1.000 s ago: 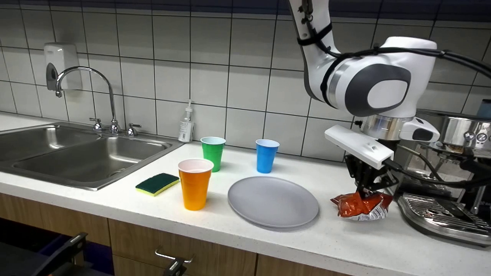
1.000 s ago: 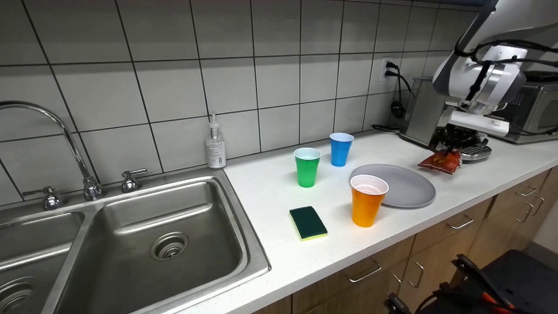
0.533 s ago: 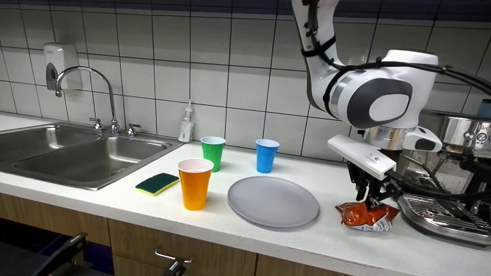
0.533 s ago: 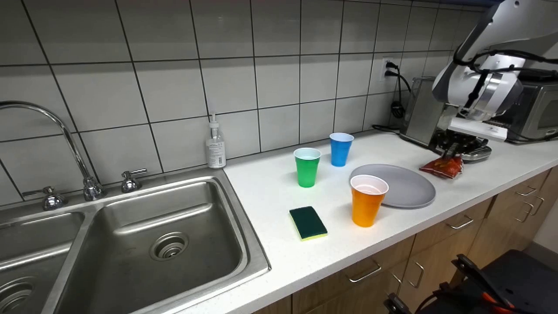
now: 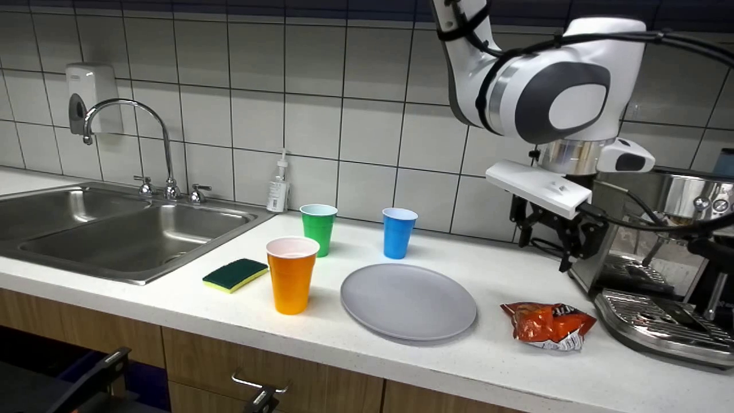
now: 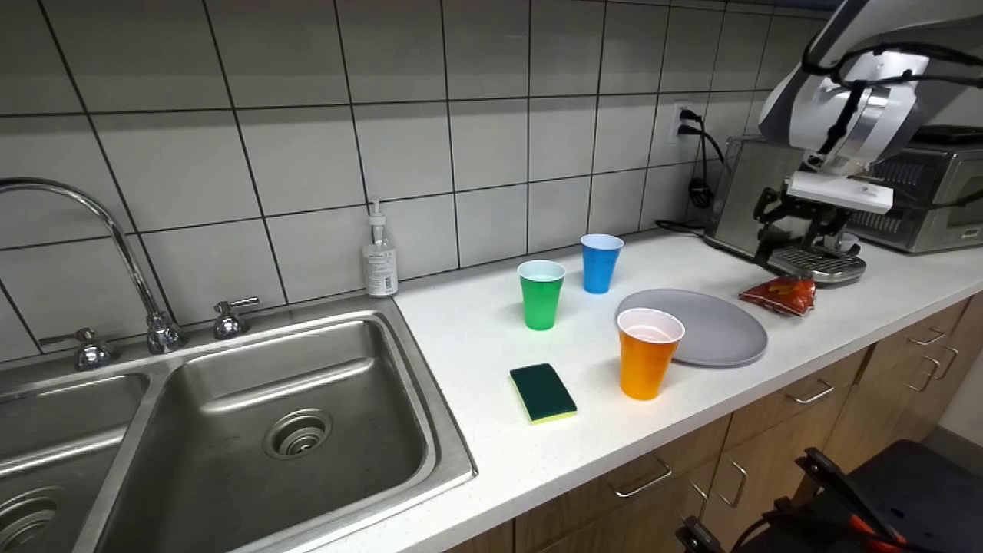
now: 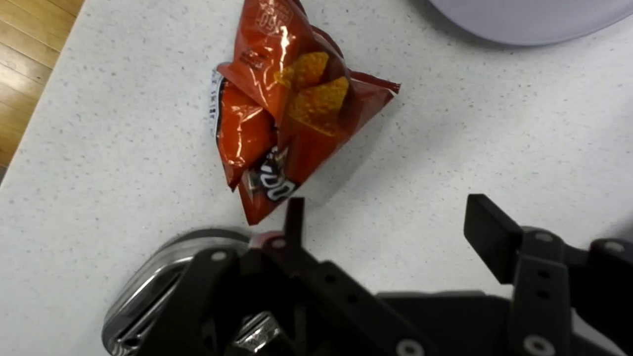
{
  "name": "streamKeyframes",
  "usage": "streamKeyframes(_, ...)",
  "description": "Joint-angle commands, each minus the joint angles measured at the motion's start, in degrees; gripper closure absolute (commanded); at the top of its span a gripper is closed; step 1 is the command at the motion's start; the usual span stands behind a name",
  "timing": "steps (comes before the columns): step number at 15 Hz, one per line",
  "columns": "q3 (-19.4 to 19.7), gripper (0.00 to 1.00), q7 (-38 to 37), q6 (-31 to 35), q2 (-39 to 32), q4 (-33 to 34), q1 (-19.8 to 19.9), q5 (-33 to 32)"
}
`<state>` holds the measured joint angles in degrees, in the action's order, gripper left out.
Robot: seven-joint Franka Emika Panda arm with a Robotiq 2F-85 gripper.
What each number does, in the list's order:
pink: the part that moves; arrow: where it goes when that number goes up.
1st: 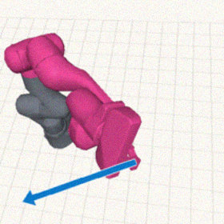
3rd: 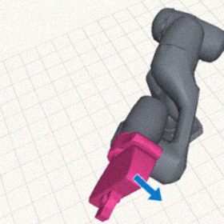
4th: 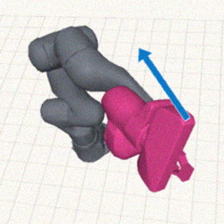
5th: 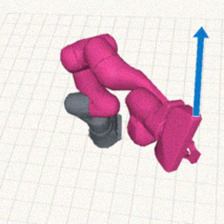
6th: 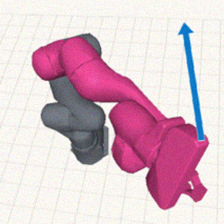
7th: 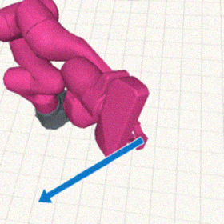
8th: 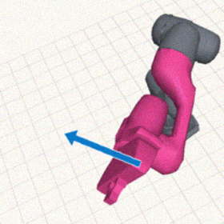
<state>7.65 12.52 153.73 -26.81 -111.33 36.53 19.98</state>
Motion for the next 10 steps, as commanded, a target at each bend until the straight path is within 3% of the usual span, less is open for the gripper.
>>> streamKeyframes(1, 0.7, 0.00, 1.3, -2.6, 8.4, -6.6, -1.9, -2.0)
streamKeyframes(10, 3.3, 0.00, 2.2, -6.4, 19.5, -17.9, -11.3, -7.9)
